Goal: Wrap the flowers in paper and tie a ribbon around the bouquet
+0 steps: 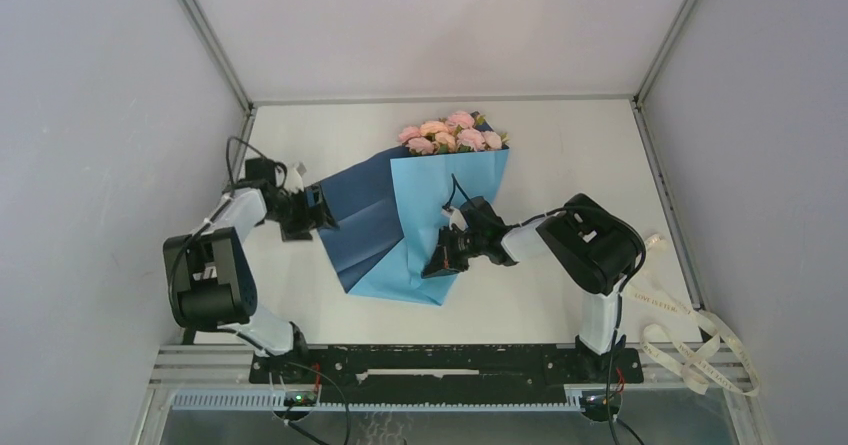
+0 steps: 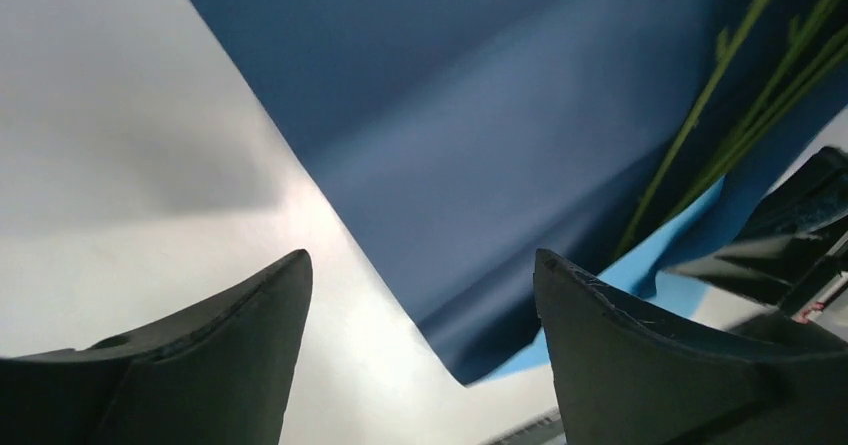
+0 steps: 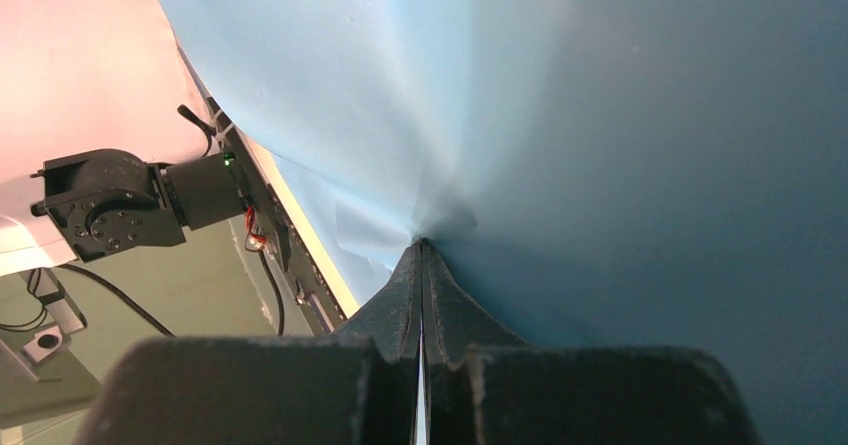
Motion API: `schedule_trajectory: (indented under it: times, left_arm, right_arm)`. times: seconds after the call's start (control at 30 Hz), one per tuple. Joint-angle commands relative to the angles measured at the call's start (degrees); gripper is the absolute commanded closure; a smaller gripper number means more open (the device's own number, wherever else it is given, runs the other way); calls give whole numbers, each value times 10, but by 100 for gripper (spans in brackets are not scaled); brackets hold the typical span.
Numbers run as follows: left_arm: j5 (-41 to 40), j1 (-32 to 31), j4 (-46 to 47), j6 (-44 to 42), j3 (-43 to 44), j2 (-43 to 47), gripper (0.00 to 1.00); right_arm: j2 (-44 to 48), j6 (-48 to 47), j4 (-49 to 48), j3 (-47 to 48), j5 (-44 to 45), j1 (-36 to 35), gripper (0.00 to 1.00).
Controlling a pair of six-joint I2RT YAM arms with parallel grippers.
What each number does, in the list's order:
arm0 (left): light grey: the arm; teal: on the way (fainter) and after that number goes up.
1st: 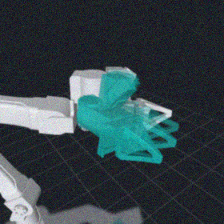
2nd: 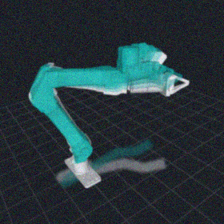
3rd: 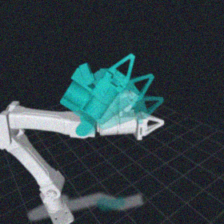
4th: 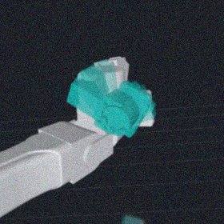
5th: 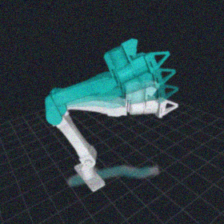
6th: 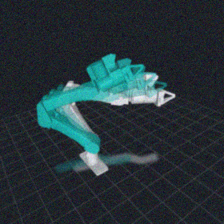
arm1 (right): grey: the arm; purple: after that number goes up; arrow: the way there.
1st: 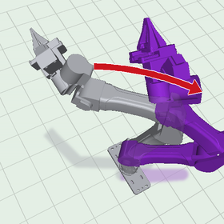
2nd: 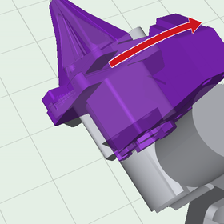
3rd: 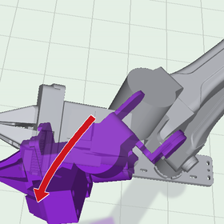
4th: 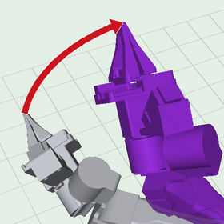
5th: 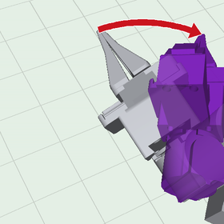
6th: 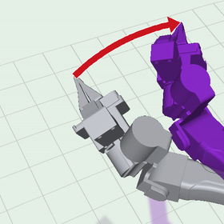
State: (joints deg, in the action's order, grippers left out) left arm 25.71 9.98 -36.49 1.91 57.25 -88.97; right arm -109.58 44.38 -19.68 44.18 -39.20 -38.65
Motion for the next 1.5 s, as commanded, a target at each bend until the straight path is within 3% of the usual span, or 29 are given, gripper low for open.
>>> schedule_trajectory:
  times: [0.0, 0.2, 0.33, 0.5, 0.8, 0.97, 1.13, 1.3, 1.47]
  left_arm:
    - [44, -8, 38, 137, -84, 5, 13]
    - [3, -9, 67, 182, -116, -39, 11]
    - [66, -14, 110, 199, -124, -74, 7]
    - [129, -25, 126, 194, -105, -128, 11]
    - [207, -45, 210, 188, -139, -13, 21]
    - [277, -67, 270, 197, -160, 43, 22]
    - [295, -94, 334, 218, -182, 102, 22]
    - [301, -117, 323, 232, -197, 118, 21]
    - [290, -102, 263, 241, -190, 59, 18]
  right_arm:
    - [9, -21, 35, -7, 65, -1, 100]
    - [15, -24, 60, 12, 75, -5, 100]
    - [16, -25, 72, 31, 74, -7, 100]
    - [16, -27, 88, 49, 73, -7, 100]
    - [14, -41, 111, 50, 77, -5, 100]
    - [10, -38, 102, 50, 73, -5, 100]
    - [9, -44, 106, 49, 73, -6, 100]
    - [8, -49, 106, 49, 73, -6, 100]
    - [4, -52, 106, 50, 71, -6, 100]
